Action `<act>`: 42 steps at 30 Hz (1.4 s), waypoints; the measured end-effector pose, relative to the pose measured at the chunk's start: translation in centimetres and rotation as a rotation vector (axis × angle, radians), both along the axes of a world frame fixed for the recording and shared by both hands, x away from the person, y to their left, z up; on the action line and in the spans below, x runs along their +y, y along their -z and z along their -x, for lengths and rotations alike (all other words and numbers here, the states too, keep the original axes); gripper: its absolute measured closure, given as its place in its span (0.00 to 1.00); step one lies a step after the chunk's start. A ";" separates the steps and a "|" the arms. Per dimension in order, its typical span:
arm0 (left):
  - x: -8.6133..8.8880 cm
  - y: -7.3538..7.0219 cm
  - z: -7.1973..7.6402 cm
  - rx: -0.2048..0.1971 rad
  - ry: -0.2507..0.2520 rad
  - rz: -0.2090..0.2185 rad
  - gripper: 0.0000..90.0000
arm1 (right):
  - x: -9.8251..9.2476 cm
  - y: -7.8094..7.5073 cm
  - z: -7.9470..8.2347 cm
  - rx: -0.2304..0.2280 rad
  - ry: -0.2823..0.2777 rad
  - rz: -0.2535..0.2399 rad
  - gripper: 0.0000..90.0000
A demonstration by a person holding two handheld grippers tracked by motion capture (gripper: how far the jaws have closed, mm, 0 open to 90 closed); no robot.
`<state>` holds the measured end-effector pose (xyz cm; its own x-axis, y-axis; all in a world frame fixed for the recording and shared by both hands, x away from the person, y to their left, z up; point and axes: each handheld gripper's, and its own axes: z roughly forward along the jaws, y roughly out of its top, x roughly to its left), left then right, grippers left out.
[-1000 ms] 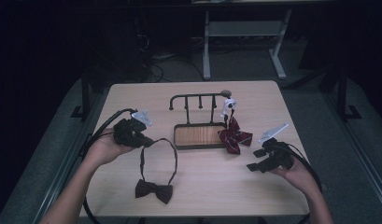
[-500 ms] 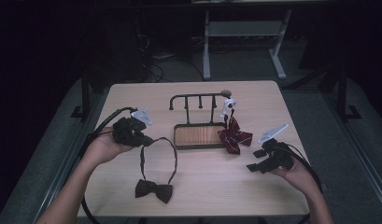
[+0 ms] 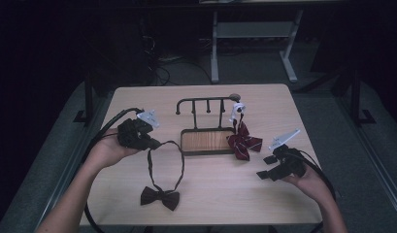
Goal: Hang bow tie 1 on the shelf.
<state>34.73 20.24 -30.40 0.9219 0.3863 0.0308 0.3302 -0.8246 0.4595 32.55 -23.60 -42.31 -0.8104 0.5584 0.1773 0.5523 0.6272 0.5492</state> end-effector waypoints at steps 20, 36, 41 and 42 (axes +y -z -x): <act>-0.5 -1.7 -0.7 -0.012 0.002 -0.001 1.00 | 0.1 -0.1 0.1 -0.007 -0.018 -0.008 0.35; -0.5 -2.7 -1.5 -0.018 0.003 0.001 1.00 | -0.3 -0.2 0.0 -0.011 -0.004 -0.008 0.35; -0.9 -2.9 -1.8 -0.022 0.009 -0.002 1.00 | -0.5 -0.4 0.2 -0.016 0.006 -0.007 0.35; -1.0 -3.0 -1.9 -0.023 0.006 -0.004 1.00 | -0.5 -0.4 0.2 -0.017 0.007 -0.008 0.35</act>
